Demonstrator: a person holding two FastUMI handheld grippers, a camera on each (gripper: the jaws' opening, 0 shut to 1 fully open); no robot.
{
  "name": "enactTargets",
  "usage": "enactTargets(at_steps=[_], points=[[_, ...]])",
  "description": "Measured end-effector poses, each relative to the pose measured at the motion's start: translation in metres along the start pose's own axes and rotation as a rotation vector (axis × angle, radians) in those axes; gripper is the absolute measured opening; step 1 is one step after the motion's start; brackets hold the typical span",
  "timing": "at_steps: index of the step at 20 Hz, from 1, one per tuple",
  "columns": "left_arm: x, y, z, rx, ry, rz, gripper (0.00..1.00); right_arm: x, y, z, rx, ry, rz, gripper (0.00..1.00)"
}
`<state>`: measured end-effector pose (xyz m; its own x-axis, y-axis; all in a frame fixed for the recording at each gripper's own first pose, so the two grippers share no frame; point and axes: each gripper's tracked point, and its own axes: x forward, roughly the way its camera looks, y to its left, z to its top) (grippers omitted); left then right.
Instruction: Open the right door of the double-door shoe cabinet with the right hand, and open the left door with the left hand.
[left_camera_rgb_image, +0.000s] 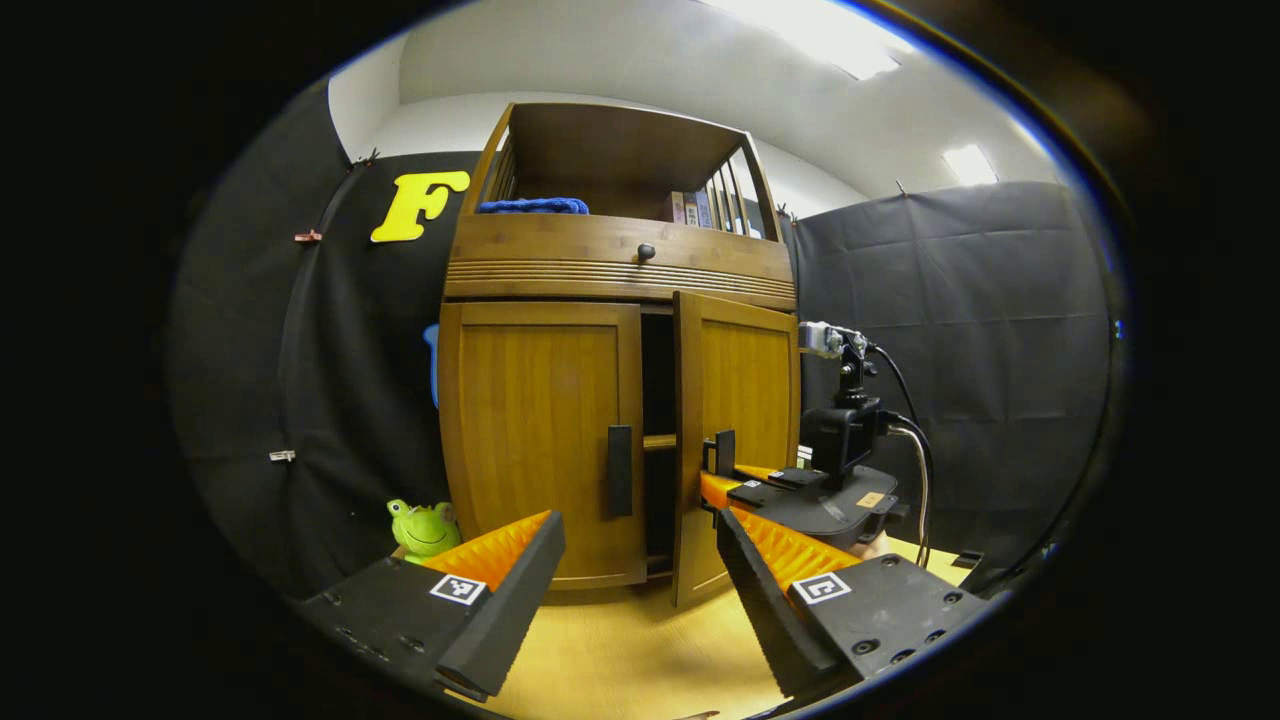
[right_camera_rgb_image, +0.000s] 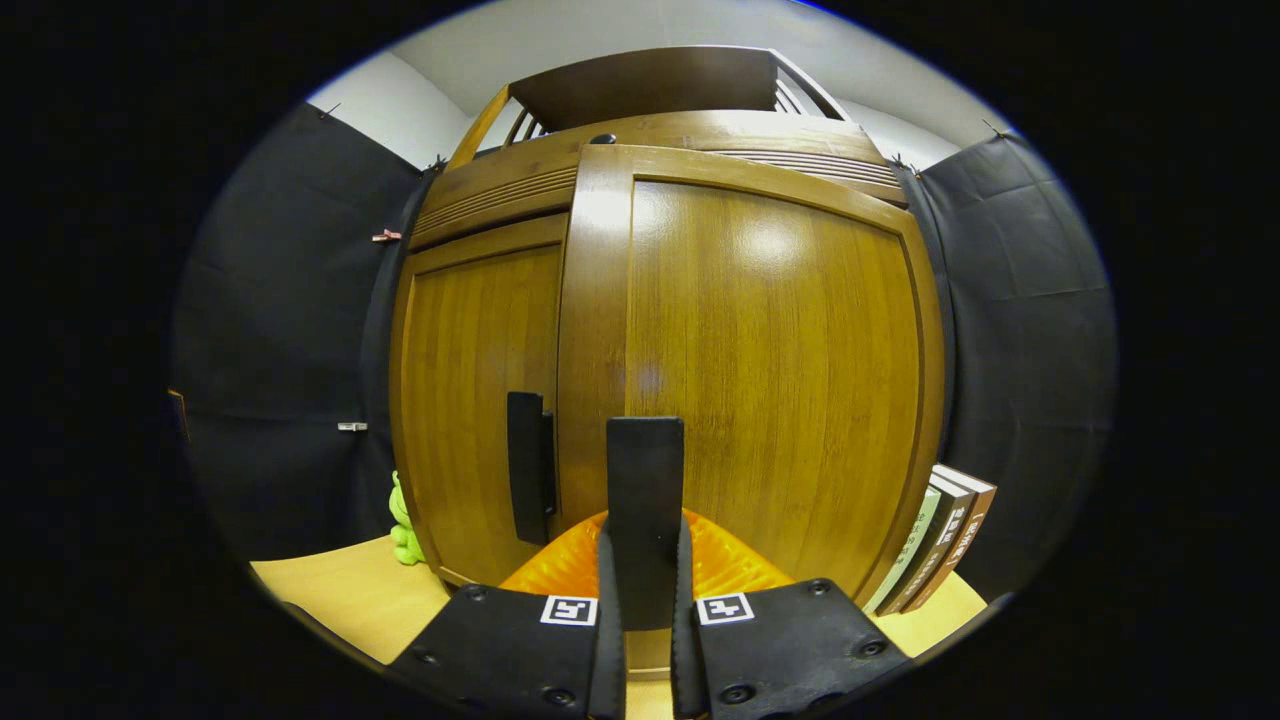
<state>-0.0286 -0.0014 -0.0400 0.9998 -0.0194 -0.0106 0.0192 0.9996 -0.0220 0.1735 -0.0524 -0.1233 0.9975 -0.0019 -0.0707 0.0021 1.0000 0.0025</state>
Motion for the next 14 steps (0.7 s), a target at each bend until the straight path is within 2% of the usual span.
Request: enactTargets(at_steps=[2, 3, 4, 5, 6, 14], points=[[0.0, -0.005, -0.003, -0.002, 0.003, -0.008, 0.96, -0.012, -0.002, 0.001, 0.006, 0.003, 0.007, 0.21], [0.0, -0.007, -0.005, -0.003, 0.006, -0.012, 0.95, -0.019, -0.004, 0.002, 0.013, 0.002, 0.009, 0.17], [0.002, -0.009, -0.006, -0.004, 0.01, -0.015, 0.95, -0.027, -0.007, 0.003, 0.013, 0.004, 0.011, 0.21], [0.003, -0.011, -0.008, -0.006, 0.014, -0.019, 0.95, -0.035, -0.011, 0.004, 0.014, 0.004, 0.012, 0.17], [0.005, -0.013, -0.008, -0.01, 0.016, -0.023, 0.95, -0.043, -0.014, 0.004, 0.013, 0.007, 0.013, 0.21], [0.002, -0.04, -0.007, -0.02, 0.007, -0.073, 0.96, -0.091, -0.042, 0.011, 0.006, 0.026, -0.007, 0.21]])
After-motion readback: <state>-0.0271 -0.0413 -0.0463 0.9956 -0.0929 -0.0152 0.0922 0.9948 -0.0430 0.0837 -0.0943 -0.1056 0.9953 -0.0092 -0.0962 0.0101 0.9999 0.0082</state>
